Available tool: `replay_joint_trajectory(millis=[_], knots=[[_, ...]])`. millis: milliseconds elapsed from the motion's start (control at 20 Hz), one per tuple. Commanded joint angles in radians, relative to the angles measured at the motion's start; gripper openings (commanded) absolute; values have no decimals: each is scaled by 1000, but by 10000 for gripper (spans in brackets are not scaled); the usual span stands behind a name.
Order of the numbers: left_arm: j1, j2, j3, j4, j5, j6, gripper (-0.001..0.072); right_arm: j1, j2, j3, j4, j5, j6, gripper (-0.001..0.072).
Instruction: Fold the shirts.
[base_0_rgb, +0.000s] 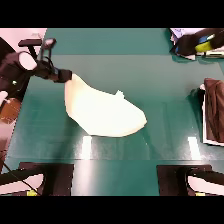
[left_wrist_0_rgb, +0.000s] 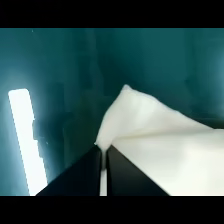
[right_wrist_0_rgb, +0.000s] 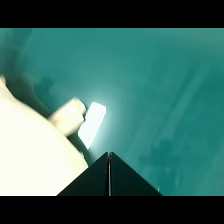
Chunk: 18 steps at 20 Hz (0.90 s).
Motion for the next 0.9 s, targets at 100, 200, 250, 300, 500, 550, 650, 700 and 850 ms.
replay_joint_trajectory(millis=[100, 200, 250, 300, 500, 550, 650, 700, 850], knots=[[0, 85, 68, 129, -54, 2, 25, 0, -207, -182, 79, 23, -42, 381], [0, 86, 67, 129, -104, 2, 25, 0, -275, -260, 195, -5, -72, 433], [0, 85, 67, 129, -124, 2, 25, 0, -302, -297, 244, -30, -72, 433], [0, 85, 67, 129, -135, 2, 25, 0, -328, -329, 305, -50, -77, 433], [0, 85, 67, 125, -137, -2, 25, 0, -362, -412, 569, -52, -205, 433], [0, 85, 67, 124, -137, -2, 25, 1, -358, -420, 600, -42, -223, 435], [0, 85, 67, 108, -136, -2, 25, 10, -359, -422, 600, -18, -226, 442], [0, 85, 67, 98, -135, -2, 25, 18, -360, -422, 590, -11, -226, 442], [0, 85, 67, 75, -135, -2, 25, 54, -360, -421, 588, -1, -228, 442]])
